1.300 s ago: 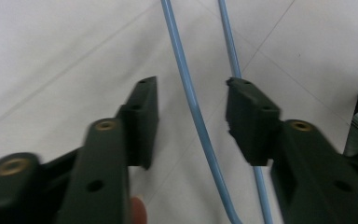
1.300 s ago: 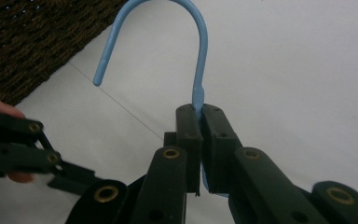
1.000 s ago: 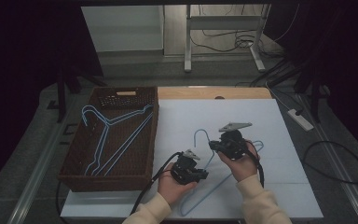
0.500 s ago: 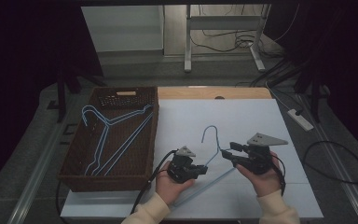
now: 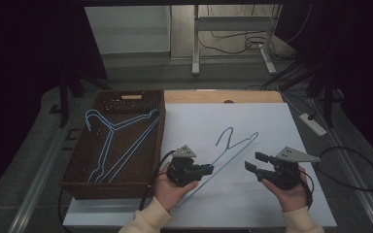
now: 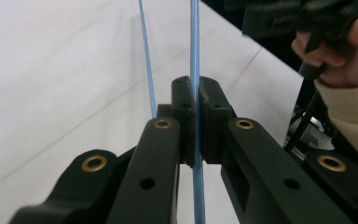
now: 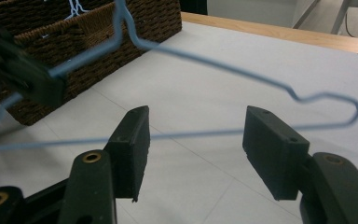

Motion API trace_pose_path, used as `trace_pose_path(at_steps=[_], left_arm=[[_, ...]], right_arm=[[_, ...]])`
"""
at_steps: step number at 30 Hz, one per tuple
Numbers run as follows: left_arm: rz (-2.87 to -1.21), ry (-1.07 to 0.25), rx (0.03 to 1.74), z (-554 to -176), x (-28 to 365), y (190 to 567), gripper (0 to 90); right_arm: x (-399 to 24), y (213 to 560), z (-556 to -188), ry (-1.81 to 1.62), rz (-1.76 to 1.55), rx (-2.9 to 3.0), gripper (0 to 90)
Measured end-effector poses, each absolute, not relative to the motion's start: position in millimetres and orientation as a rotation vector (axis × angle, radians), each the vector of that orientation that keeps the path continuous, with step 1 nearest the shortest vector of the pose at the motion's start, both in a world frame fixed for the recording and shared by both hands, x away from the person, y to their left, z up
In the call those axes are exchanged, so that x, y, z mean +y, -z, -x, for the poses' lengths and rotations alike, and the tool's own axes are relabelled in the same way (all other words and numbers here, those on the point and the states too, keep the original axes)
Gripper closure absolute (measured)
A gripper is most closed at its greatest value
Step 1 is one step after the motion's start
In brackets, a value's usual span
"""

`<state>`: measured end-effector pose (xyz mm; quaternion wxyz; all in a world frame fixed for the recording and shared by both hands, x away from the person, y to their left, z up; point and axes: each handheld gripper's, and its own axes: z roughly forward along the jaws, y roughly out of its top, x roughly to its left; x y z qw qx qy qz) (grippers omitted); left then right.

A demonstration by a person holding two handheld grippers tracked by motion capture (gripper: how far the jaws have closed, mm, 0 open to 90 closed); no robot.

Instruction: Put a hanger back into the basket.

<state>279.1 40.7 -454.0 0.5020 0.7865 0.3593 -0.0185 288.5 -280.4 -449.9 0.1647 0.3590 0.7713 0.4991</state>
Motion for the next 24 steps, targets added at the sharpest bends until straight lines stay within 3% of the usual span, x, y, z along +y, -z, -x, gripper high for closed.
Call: trace_pose_path(at_steps=[11,24], left_arm=[[-1.822,-0.002,0.83,-268.3,79.2,415.1,85.8],[-1.743,-0.121,0.874,-265.4,153.5,375.6,85.8]], right_arm=[[-287.3,460.1,-291.7,-1.391,-1.055,2.211,41.0],[-285.2,468.6,-295.6,-1.311,-1.058,2.26,40.1]])
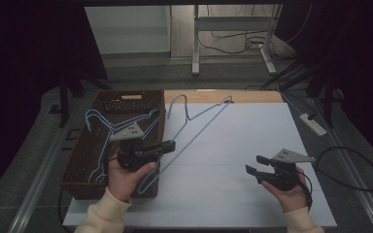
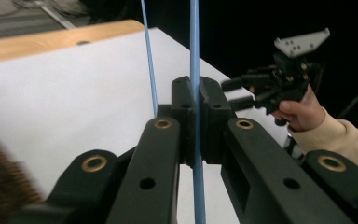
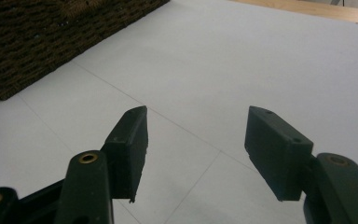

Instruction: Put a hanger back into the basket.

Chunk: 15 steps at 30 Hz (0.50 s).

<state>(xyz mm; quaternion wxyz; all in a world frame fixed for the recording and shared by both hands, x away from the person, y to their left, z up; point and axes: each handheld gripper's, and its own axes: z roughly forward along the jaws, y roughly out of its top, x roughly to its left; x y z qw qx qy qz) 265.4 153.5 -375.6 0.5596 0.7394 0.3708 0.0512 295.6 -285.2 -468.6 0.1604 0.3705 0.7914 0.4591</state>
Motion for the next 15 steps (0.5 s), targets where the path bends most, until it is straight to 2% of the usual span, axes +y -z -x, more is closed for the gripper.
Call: trace_pose_path(at_steps=[7,15], left_arm=[[-1.695,-0.189,0.933,-265.1,197.7,364.7,85.9],[-1.669,-0.227,1.01,-266.9,231.8,368.4,85.8]], right_arm=[[-285.3,471.0,-297.0,-1.297,-1.067,2.268,39.9],[-285.3,472.7,-298.5,-1.285,-1.069,2.272,39.9]])
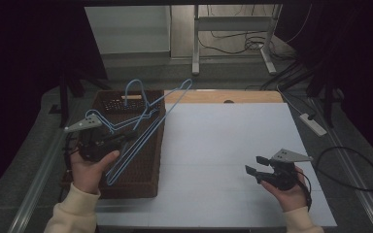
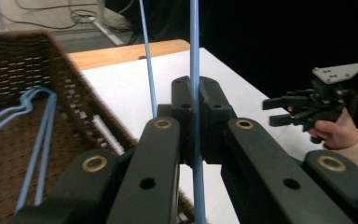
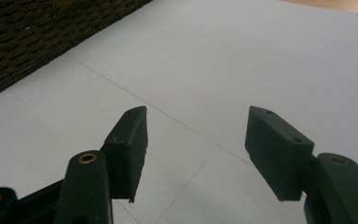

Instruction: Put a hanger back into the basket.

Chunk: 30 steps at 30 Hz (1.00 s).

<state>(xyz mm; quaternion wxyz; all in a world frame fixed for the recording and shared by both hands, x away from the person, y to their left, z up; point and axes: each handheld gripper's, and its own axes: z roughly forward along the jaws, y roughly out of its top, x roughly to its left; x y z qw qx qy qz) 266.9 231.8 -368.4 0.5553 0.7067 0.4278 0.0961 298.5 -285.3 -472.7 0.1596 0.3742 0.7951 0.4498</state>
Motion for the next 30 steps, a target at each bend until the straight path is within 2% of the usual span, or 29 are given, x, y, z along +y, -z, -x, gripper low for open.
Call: trace_pose_path(at_steps=[11,18,30], left_arm=[[-1.652,-0.262,1.123,-273.2,277.6,382.3,85.9],[-1.659,-0.268,1.184,-279.8,293.7,392.2,85.9],[-1.723,-0.266,1.226,-290.0,297.1,406.1,85.8]], right_arm=[[-284.7,474.7,-299.4,-1.267,-1.076,2.281,39.9],[-283.2,476.0,-300.0,-1.255,-1.075,2.29,39.8],[-282.1,476.6,-299.6,-1.252,-1.075,2.295,39.8]])
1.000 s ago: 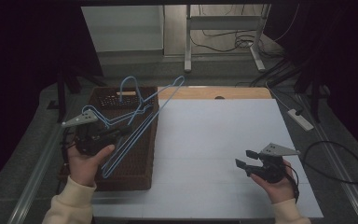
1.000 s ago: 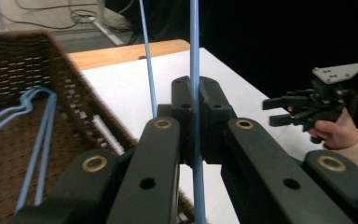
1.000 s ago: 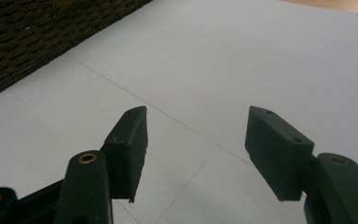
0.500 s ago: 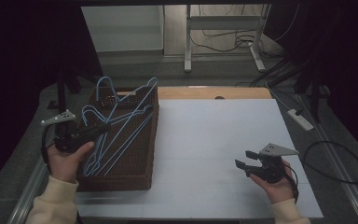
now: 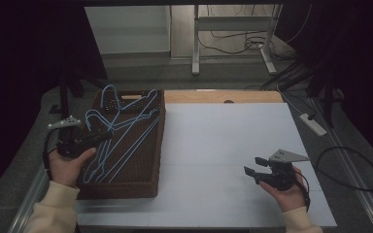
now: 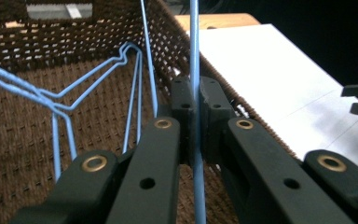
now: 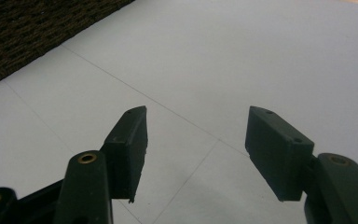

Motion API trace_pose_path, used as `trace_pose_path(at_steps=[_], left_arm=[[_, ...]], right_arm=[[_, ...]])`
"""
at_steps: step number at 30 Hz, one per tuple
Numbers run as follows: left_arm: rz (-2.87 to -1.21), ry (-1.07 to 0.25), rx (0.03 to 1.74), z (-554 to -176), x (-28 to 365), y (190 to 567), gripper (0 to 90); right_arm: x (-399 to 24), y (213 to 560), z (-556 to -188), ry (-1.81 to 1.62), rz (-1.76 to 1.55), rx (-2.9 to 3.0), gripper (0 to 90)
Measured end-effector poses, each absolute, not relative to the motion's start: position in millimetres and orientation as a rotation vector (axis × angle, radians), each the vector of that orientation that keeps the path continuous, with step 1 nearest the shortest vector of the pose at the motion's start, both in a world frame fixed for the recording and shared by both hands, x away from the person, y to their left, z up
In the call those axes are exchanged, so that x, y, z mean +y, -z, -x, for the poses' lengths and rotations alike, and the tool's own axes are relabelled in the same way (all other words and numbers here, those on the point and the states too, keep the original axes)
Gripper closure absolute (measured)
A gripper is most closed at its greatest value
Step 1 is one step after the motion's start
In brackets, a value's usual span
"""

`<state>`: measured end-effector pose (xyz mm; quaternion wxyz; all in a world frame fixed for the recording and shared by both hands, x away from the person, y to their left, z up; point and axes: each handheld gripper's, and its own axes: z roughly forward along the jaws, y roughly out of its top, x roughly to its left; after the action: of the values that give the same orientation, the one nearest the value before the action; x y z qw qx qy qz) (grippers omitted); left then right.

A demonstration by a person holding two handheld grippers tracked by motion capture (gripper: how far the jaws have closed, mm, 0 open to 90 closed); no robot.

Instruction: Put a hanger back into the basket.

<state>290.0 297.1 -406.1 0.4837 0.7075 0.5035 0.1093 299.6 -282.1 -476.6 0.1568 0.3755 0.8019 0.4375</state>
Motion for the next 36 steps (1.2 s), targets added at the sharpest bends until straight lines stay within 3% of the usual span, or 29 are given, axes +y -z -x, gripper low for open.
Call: trace_pose_path(at_steps=[27,36], left_arm=[[-1.896,-0.141,1.232,-322.7,283.0,434.3,85.6],[-1.954,-0.171,1.348,-325.3,289.1,443.9,85.6]], right_arm=[[-280.4,477.4,-300.1,-1.24,-1.072,2.306,39.7],[-279.2,477.1,-299.6,-1.241,-1.067,2.309,39.7]])
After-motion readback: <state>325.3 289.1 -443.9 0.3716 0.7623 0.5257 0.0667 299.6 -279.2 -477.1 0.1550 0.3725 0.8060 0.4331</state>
